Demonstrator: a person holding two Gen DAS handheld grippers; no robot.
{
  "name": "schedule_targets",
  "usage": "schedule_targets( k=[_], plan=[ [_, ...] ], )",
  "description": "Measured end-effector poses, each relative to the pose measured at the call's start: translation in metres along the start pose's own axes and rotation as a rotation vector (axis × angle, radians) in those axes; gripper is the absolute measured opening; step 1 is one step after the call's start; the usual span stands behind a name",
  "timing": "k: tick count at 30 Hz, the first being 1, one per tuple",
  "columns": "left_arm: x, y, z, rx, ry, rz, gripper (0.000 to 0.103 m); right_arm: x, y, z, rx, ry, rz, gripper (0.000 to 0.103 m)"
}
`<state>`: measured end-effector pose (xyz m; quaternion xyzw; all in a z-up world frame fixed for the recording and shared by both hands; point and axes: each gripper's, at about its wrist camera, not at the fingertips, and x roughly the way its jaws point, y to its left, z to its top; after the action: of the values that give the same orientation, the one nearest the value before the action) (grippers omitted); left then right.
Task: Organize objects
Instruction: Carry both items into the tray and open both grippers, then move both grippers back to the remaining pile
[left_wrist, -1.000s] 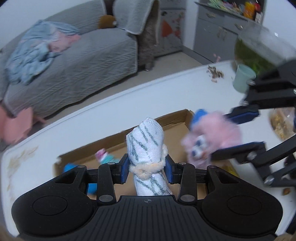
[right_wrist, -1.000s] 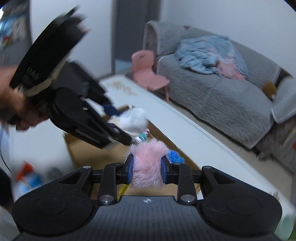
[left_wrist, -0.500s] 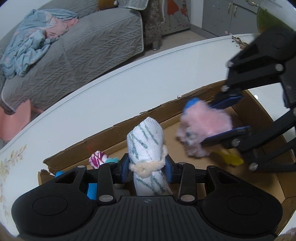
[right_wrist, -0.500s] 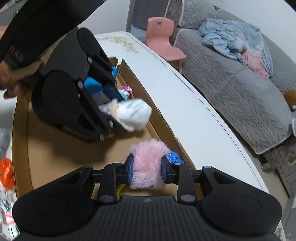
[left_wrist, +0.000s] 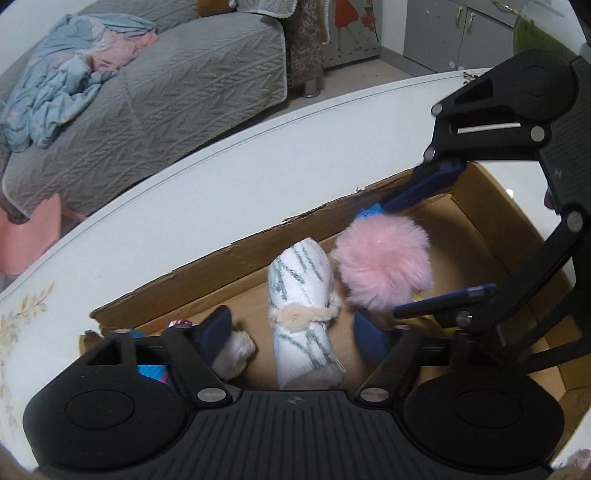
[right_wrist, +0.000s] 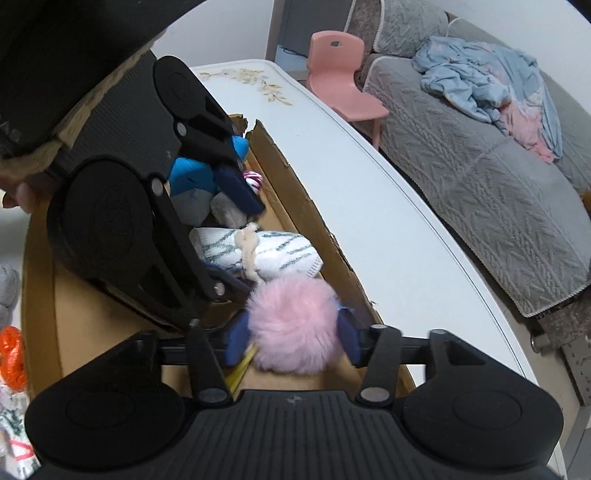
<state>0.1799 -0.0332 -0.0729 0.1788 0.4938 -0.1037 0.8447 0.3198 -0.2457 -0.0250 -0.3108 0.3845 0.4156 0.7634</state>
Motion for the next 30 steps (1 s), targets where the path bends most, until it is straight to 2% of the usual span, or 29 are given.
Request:
schedule_targets(
  k=[2, 6, 12, 19, 21, 26, 28, 30],
  plan=[
    [-0.007, -0.001, 0.001, -0.005, 0.004, -0.013, 0.084, -0.003, -0.002, 0.0, 0.002, 0.001, 0.001, 0.061],
    [-0.025, -0.003, 0.0, 0.003, -0.003, -0.032, 0.086, -0.007, -0.001, 0.003, -0.021, 0.012, 0.011, 0.061],
    [-0.053, -0.003, -0.009, -0.016, -0.002, -0.02, 0.087, -0.012, 0.008, 0.011, -0.03, 0.021, 0.006, 0.061],
    [-0.109, -0.01, -0.022, -0.056, -0.027, -0.001, 0.089, -0.047, 0.028, 0.015, -0.025, 0.004, -0.009, 0.064],
    [-0.127, -0.012, -0.032, -0.076, -0.036, -0.006, 0.094, -0.062, 0.037, 0.014, -0.025, -0.013, -0.015, 0.066],
    [-0.164, -0.016, -0.075, -0.136, -0.033, -0.004, 0.101, -0.095, 0.063, 0.005, 0.025, -0.048, -0.038, 0.081],
    [-0.174, -0.016, -0.098, -0.175, -0.013, -0.004, 0.101, -0.103, 0.076, -0.005, 0.065, -0.043, -0.052, 0.087],
    [-0.182, -0.014, -0.123, -0.215, 0.019, -0.01, 0.102, -0.107, 0.09, -0.017, 0.124, -0.023, -0.067, 0.089]
  ],
)
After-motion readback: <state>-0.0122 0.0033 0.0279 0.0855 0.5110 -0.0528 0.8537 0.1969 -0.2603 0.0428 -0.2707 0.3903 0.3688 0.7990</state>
